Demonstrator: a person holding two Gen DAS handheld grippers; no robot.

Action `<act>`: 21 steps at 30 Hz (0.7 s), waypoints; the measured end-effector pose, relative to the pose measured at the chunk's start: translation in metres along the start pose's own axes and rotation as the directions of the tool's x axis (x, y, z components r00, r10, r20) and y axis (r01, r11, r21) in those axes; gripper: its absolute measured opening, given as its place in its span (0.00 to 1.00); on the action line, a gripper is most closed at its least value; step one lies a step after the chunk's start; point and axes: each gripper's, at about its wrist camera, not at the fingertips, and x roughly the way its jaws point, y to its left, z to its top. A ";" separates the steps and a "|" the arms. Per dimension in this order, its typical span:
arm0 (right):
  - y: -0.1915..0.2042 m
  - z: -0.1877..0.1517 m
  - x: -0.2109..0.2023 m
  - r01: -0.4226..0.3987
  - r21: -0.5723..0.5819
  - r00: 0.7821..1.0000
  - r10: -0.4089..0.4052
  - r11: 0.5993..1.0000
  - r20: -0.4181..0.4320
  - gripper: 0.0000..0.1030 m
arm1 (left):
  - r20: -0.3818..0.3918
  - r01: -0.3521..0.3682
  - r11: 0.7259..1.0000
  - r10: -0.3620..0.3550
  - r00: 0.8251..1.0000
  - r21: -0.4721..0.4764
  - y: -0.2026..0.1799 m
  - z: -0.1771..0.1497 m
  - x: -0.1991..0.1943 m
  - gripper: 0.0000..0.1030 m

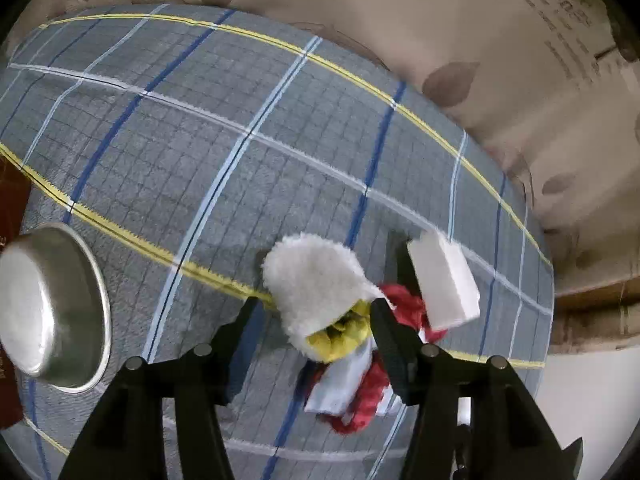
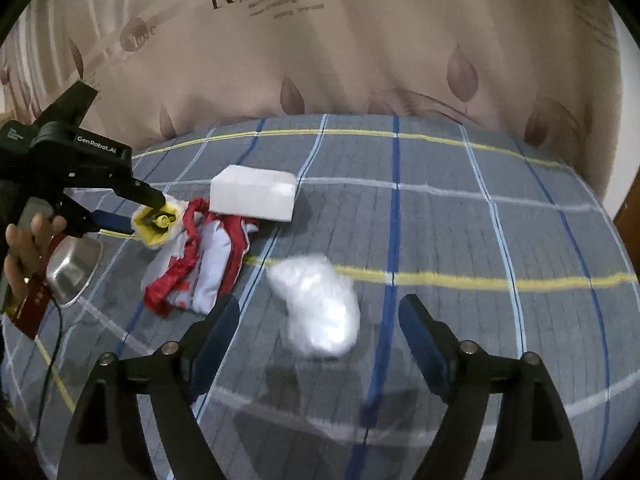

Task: Organize soft objects
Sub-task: 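Lift the white plastic bag with the right tool while the left tool grasps the white slipper, then carry the white fuzzy slipper over the gold tin with the left tool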

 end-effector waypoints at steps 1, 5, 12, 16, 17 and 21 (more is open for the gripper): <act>0.001 0.002 0.004 0.001 -0.008 1.000 -0.001 1.000 -0.007 0.77 | 0.007 -0.005 1.000 0.005 1.000 -0.009 -0.001 0.001 0.001 0.56; 0.010 0.011 0.022 0.010 -0.045 1.000 -0.011 0.999 -0.023 0.77 | 0.014 0.022 0.999 -0.021 1.000 -0.043 -0.004 0.009 0.010 0.56; 0.013 0.010 0.042 -0.009 -0.031 0.997 0.006 0.999 -0.082 0.44 | 0.013 0.056 0.995 -0.056 0.998 -0.082 -0.003 0.014 0.028 0.58; 0.011 -0.002 0.041 -0.007 -0.001 0.997 0.007 1.000 -0.082 0.39 | -0.018 0.093 0.993 -0.094 0.995 -0.070 0.000 0.014 0.037 0.47; 0.010 -0.004 0.038 -0.007 0.008 0.997 0.008 1.000 -0.077 0.38 | -0.028 0.098 0.992 -0.100 0.995 -0.074 0.001 0.015 0.039 0.46; 0.012 -0.012 0.030 -0.003 0.048 0.998 0.006 0.999 -0.067 0.35 | -0.022 0.113 0.993 -0.114 0.993 -0.040 0.001 0.010 0.035 0.35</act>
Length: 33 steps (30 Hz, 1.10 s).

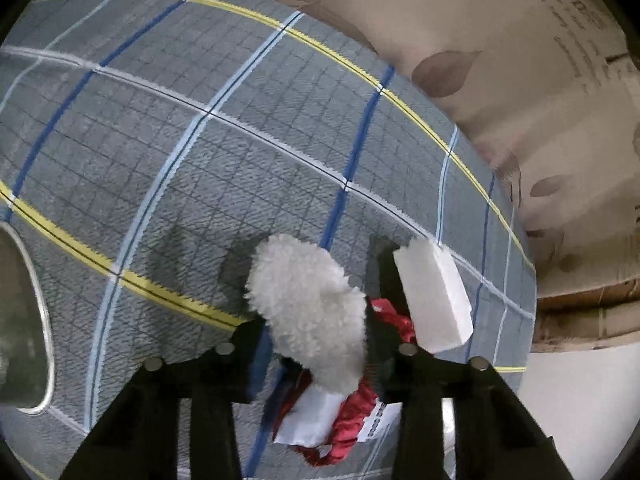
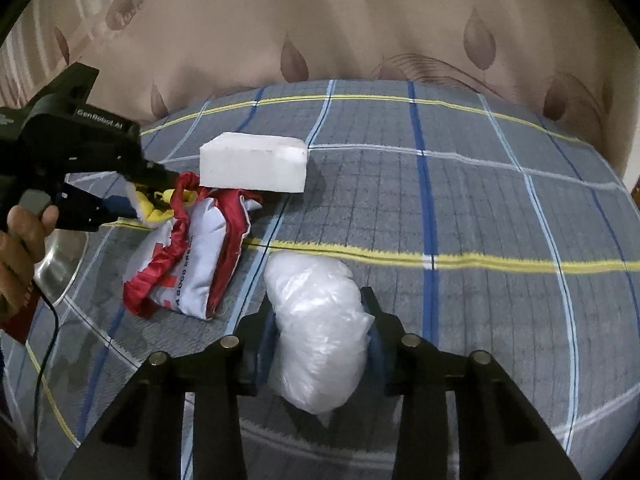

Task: Organize soft objects
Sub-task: 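Carry the white fuzzy slipper over the gold tin with the left tool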

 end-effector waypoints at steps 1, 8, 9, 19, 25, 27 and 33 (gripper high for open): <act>0.000 -0.001 -0.002 0.001 0.008 1.000 -0.001 1.000 0.004 0.35 | 0.001 -0.006 1.000 0.006 1.000 0.013 -0.001 -0.002 -0.002 0.33; 0.009 -0.019 -0.016 -0.002 0.059 1.000 0.001 0.998 0.019 0.34 | 0.036 -0.076 0.985 0.072 0.997 0.152 -0.010 -0.024 -0.031 0.31; 0.011 -0.022 -0.018 0.001 0.057 1.000 -0.002 0.998 0.019 0.34 | 0.039 -0.086 0.981 0.081 0.996 0.175 -0.011 -0.029 -0.037 0.31; 0.027 -0.027 -0.014 0.100 0.016 0.995 -0.100 0.995 0.006 0.35 | 0.024 -0.091 0.934 0.088 0.996 0.346 0.000 -0.086 -0.101 0.31; 0.028 -0.027 -0.014 0.110 0.008 0.994 -0.110 0.994 0.005 0.35 | 0.022 -0.094 0.896 0.093 0.995 0.434 0.023 -0.130 -0.149 0.31; 0.028 -0.027 -0.014 0.109 0.008 0.994 -0.110 0.994 0.005 0.35 | 0.017 -0.100 0.891 0.103 0.995 0.443 0.035 -0.139 -0.161 0.31; 0.028 -0.027 -0.014 0.107 0.010 0.994 -0.107 0.994 0.005 0.35 | 0.069 -0.183 0.890 0.170 0.983 0.417 0.098 -0.153 -0.212 0.31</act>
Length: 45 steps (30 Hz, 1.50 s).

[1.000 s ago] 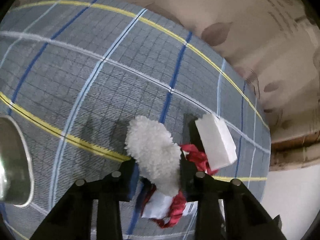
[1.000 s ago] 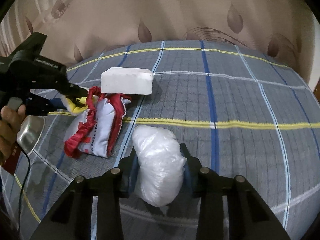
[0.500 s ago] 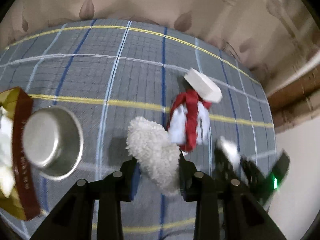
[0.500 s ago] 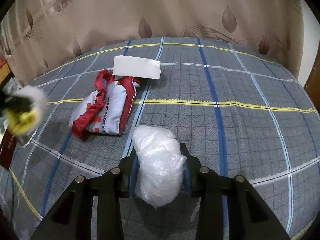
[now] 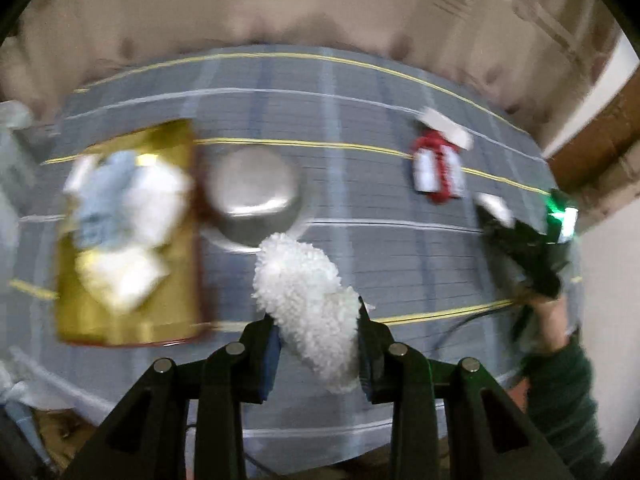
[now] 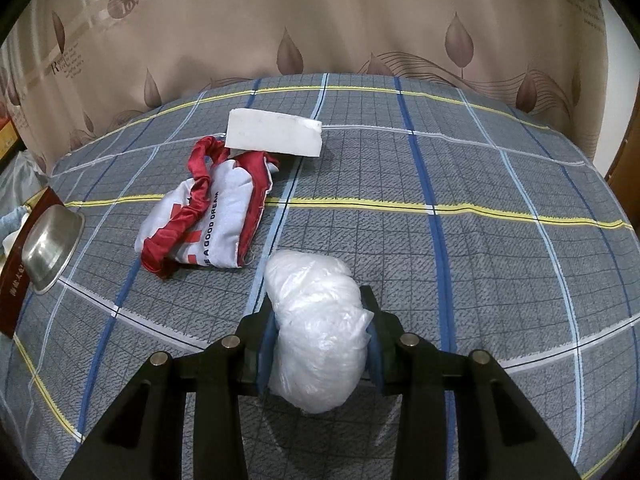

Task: Organize soft objects
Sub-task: 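Carry the white fuzzy slipper over the gold tin with the left tool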

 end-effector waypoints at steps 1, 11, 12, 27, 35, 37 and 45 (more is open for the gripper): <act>0.000 0.000 0.000 0.001 -0.001 1.000 -0.001 1.000 0.000 0.35 | 0.010 -0.025 1.000 0.026 1.000 -0.007 0.011 -0.004 -0.006 0.31; 0.000 0.000 0.000 0.001 0.000 1.000 -0.001 1.000 0.000 0.35 | 0.069 -0.274 0.938 0.294 0.953 -0.210 0.150 -0.026 -0.049 0.31; 0.000 0.000 0.000 0.001 0.000 1.000 -0.001 1.000 0.000 0.35 | 0.062 -0.287 0.935 0.306 0.950 -0.211 0.161 -0.025 -0.048 0.31; 0.000 0.000 0.000 0.005 -0.003 1.000 -0.005 1.000 -0.001 0.35 | -0.008 -0.348 0.928 0.350 0.937 -0.132 0.209 -0.019 0.008 0.37; 0.001 0.000 -0.001 0.013 -0.014 1.000 -0.013 1.000 -0.003 0.37 | -0.027 -0.335 0.934 0.335 0.942 -0.121 0.213 -0.013 0.013 0.49; 0.003 0.001 -0.001 0.014 -0.015 1.000 -0.014 1.000 -0.003 0.37 | -0.036 -0.330 0.936 0.328 0.944 -0.122 0.214 -0.011 0.012 0.50; 0.003 0.001 0.000 0.014 -0.016 1.000 -0.014 1.000 -0.004 0.38 | -0.043 -0.297 0.950 0.294 0.955 -0.095 0.209 -0.012 0.001 0.57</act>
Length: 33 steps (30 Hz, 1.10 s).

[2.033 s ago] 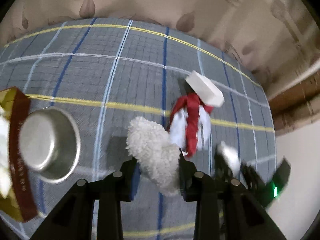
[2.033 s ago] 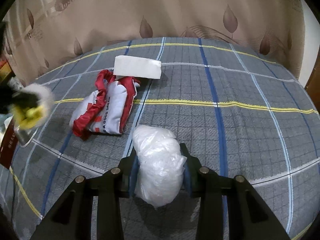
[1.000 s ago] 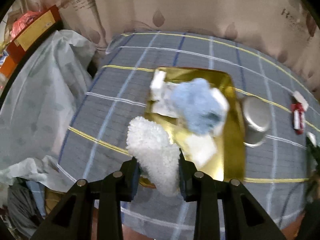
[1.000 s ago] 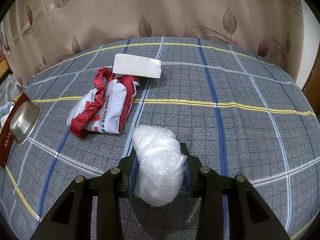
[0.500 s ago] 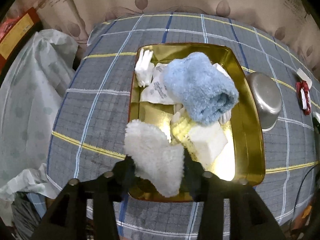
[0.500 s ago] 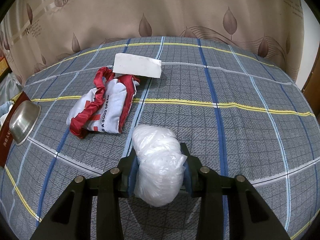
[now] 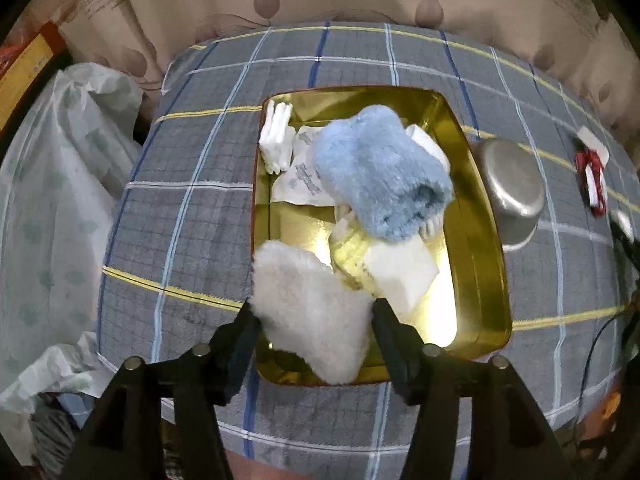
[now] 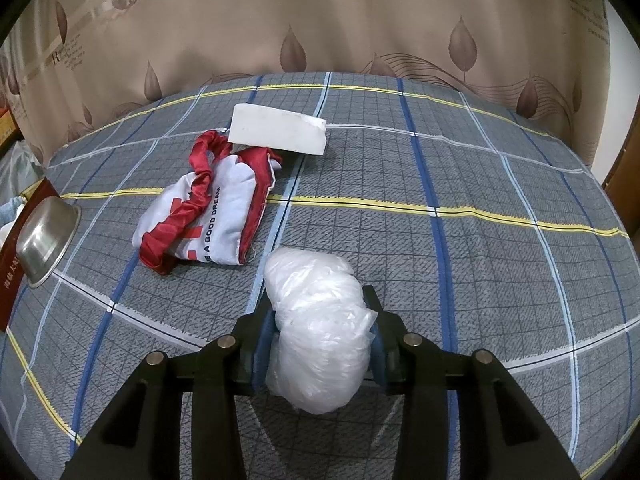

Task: Organize soft objects
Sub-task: 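Carry the white fuzzy slipper over the gold tin with the left tool, then lower the slipper into the tin and open the left tool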

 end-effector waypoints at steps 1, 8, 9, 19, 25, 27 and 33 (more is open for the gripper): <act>0.001 0.000 0.000 0.000 -0.001 1.000 0.000 1.000 0.000 0.39 | -0.005 -0.006 1.000 0.006 1.000 0.014 -0.001 -0.001 0.000 0.57; 0.002 -0.001 0.000 0.008 -0.015 1.000 -0.008 1.000 -0.002 0.41 | -0.008 -0.058 0.997 0.059 0.998 0.047 0.000 -0.006 -0.001 0.59; 0.002 -0.001 0.000 0.008 -0.015 1.000 -0.008 1.000 -0.003 0.41 | 0.000 -0.056 0.997 0.056 0.998 0.048 0.000 -0.007 -0.003 0.59; 0.004 0.000 0.000 0.010 -0.016 1.000 -0.010 1.000 -0.003 0.41 | 0.157 -0.027 0.996 0.041 0.987 -0.087 0.016 -0.008 -0.035 0.59; 0.003 0.000 -0.001 0.009 -0.009 1.000 -0.009 1.000 -0.005 0.41 | 0.225 -0.066 0.976 0.113 0.968 -0.207 0.026 -0.016 -0.041 0.59; 0.002 -0.001 -0.001 0.006 0.004 1.000 -0.006 1.000 -0.005 0.41 | 0.242 -0.063 0.968 0.123 0.962 -0.242 0.029 -0.020 -0.040 0.59; 0.007 -0.001 -0.003 0.041 0.002 0.999 -0.041 0.999 -0.009 0.35 | 0.280 -0.084 0.953 0.168 0.945 -0.291 0.037 -0.036 -0.040 0.59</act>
